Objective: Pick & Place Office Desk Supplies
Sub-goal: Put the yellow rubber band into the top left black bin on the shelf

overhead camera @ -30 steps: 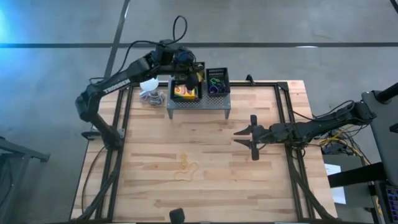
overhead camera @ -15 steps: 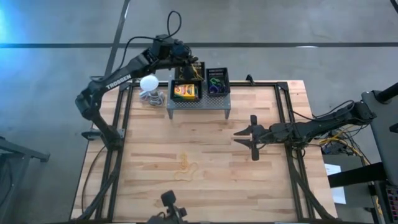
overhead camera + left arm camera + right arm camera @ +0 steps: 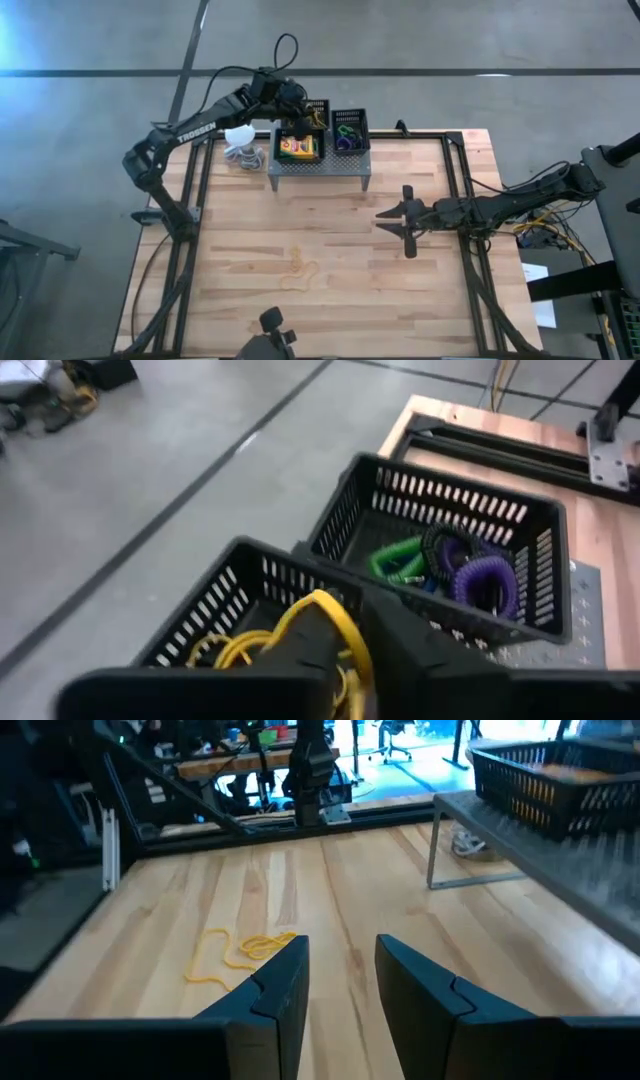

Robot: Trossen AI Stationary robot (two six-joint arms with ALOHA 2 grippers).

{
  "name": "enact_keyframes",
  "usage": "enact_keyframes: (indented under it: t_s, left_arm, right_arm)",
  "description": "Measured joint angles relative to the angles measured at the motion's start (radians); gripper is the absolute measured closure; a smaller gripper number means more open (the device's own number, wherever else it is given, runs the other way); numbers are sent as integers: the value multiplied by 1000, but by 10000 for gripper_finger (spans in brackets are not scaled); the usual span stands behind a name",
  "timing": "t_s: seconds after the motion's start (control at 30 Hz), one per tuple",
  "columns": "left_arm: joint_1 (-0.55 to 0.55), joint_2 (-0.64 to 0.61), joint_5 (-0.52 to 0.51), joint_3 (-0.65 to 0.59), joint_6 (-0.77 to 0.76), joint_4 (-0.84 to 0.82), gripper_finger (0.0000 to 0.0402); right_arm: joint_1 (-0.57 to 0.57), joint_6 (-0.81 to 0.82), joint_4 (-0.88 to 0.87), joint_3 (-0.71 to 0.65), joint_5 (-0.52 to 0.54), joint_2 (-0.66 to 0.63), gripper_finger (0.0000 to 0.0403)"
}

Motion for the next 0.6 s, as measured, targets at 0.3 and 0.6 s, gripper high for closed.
enact_keyframes:
  t_s: [0.3,0.6]
  left_arm:
    - [-1,-15,20,41,-34,-130,236]
    - [-57,-171,24,44,-33,-262,214]
  right_arm:
    - [0,50,26,0,26,19,291]
    - [0,61,94,78,32,218,256]
